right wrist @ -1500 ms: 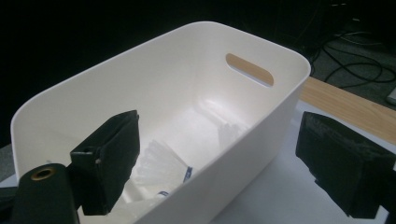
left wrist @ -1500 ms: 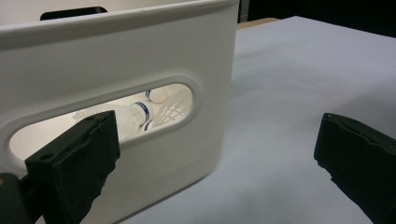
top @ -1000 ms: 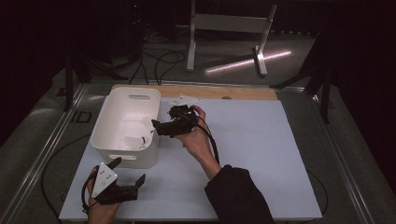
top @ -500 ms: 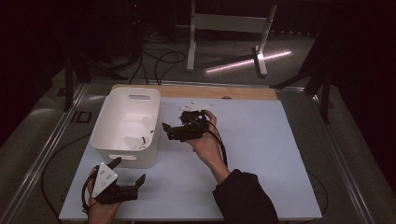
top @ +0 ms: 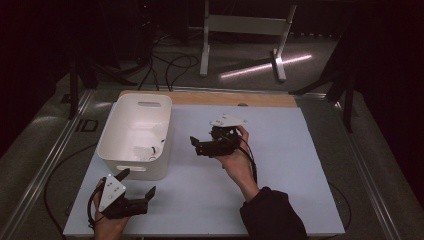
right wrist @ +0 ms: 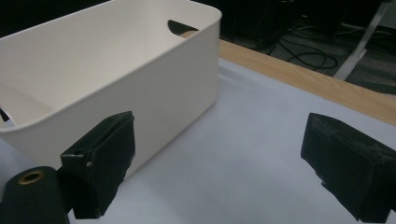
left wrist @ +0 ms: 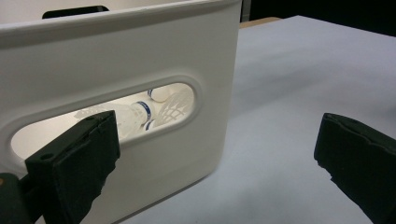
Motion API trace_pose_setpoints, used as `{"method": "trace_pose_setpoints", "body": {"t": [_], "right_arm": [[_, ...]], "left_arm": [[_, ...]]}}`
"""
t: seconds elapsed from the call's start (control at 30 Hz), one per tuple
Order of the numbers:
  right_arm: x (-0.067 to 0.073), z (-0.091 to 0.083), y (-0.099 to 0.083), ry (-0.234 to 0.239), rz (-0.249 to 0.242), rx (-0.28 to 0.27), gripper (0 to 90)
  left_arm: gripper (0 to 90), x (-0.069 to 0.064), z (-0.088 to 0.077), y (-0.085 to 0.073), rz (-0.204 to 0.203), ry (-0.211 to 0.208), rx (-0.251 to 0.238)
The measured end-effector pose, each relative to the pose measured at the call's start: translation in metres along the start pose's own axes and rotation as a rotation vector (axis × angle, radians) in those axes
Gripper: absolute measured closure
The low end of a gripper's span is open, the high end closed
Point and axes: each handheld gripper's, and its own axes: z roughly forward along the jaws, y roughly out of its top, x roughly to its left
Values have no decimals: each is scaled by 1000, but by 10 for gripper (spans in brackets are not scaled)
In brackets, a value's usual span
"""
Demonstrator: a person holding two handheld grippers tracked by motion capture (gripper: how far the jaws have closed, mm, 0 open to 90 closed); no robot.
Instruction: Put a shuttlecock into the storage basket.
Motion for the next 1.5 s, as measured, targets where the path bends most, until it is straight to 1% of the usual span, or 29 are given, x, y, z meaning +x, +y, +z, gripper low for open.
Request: {"method": "trace_pose_setpoints", "body": {"t": [0.2, 0.3, 0.4, 0.43, 0.5, 0.57, 0.7, 0.77, 0.83, 0.97, 1.0, 1.13, 1.23, 1.27, 1.3, 1.33, 1.4, 1.43, 1.47, 1.5], "right_arm": [[-14, -18, -15, -19, 15, -11, 93], [-24, -32, -25, -41, 34, -20, 92], [-33, -45, -33, -59, 40, -31, 90], [-33, -45, -33, -59, 40, -31, 90], [-39, -56, -39, -66, 40, -37, 88], [-43, -63, -44, -77, 31, -37, 87], [-50, -79, -53, -104, 34, -41, 86], [-53, -89, -58, -127, 9, -57, 86], [-53, -92, -60, -134, 8, -59, 86], [-62, -108, -77, -163, 14, -69, 86], [-65, -112, -83, -177, 14, -69, 86], [-69, -121, -95, -185, 31, -84, 87], [-72, -125, -105, -196, 42, -75, 86], [-72, -125, -105, -196, 42, -75, 86], [-72, -128, -110, -205, 30, -86, 86], [-72, -128, -110, -205, 30, -86, 86], [-73, -130, -118, -217, 22, -83, 86], [-72, -131, -122, -217, 30, -88, 86], [-73, -133, -130, -222, 31, -103, 87], [-73, -133, -130, -222, 31, -103, 87]], "left_arm": [[6, 0, 0, 0, -2, 2, -1], [6, 0, 0, 0, -3, 6, -2], [5, 0, 0, 0, -6, 8, -4], [5, 0, 0, 0, -6, 8, -4], [5, 1, 1, 0, -7, 11, 0], [5, 0, 1, 0, -8, 14, 0], [5, 1, 0, 0, -16, 21, -4], [5, 2, -1, 0, -22, 23, -8], [5, 2, -1, 0, -24, 24, -9], [5, 3, -2, 0, -36, 23, -12], [5, 3, -2, 0, -37, 23, -12], [5, 5, -3, 0, -47, 25, -18], [5, 5, -3, 1, -54, 26, -25], [5, 6, -4, 1, -55, 26, -26], [5, 6, -4, 1, -58, 26, -26], [5, 6, -4, 1, -58, 26, -26], [5, 6, -4, 1, -61, 27, -29], [5, 7, -4, 0, -62, 27, -29], [5, 7, -4, 0, -63, 27, -30], [5, 7, -4, 0, -64, 27, -30]]}}
